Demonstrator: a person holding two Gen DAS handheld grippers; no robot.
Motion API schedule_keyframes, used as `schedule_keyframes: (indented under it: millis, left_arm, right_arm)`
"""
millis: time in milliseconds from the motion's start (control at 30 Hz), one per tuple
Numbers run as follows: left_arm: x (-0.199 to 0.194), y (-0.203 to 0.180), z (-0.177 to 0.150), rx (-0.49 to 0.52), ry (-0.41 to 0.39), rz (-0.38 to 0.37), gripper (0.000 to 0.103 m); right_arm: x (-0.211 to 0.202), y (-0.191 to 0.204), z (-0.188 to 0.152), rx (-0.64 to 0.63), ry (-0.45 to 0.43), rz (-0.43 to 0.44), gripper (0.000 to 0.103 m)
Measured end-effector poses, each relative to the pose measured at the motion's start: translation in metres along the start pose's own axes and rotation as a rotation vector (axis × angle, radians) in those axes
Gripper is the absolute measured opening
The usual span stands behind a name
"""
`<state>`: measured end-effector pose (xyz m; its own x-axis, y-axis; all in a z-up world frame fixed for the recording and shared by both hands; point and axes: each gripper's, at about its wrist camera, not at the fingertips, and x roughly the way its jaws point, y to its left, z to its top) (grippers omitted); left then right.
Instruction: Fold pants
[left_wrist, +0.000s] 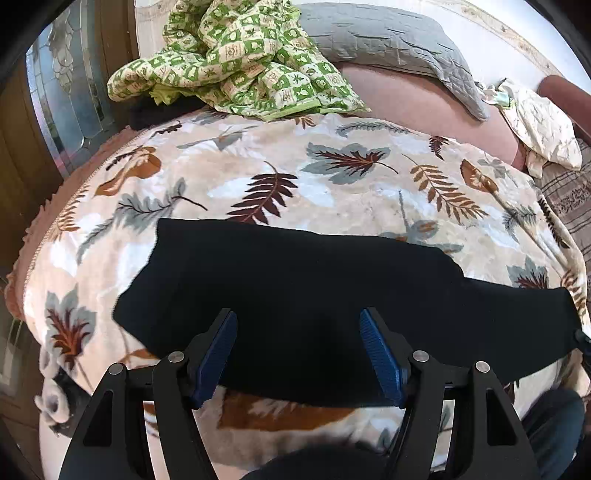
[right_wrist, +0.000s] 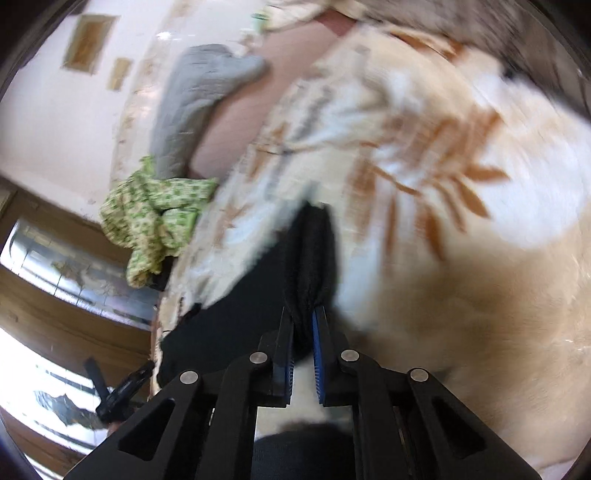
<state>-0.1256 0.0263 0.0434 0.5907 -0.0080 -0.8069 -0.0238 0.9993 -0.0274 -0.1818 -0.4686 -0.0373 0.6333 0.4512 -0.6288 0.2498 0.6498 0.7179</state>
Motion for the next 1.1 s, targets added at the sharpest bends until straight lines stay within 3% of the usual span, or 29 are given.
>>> schedule_keyframes:
  millis: [167,333,567,667,800,1033,1100]
  left_arm:
    - [0.017,0.005,0.003,0.008,0.007,0.007,0.068]
    - [0.029,0.027,0.006,-0.077,0.029,-0.061,0.068]
    - [0.04,0.044,0.007,-0.15,0.053,-0.088,0.062]
    - [0.041,0.04,0.006,-0.142,0.053,-0.08,0.062]
    - [0.042,0.038,0.006,-0.14,0.05,-0.071,0.062]
    - [0.037,0.035,0.013,-0.149,0.037,-0.076,0.061]
    - [0.034,0.033,0.015,-0.148,0.031,-0.073,0.061]
  right_arm:
    - [0.025,0.063,-0.012,-0.127,0.046,0.037,0.008]
    - [0.081,0.123,-0.035,-0.226,0.17,0.091,0.008]
    - [0.146,0.188,-0.073,-0.358,0.288,0.183,0.008]
    - [0.167,0.212,-0.091,-0.422,0.319,0.152,0.008]
    - [0.196,0.203,-0.108,-0.415,0.374,0.081,0.008]
    - [0.202,0.198,-0.117,-0.44,0.351,0.09,0.008]
    - [0.204,0.191,-0.117,-0.432,0.324,0.136,0.009]
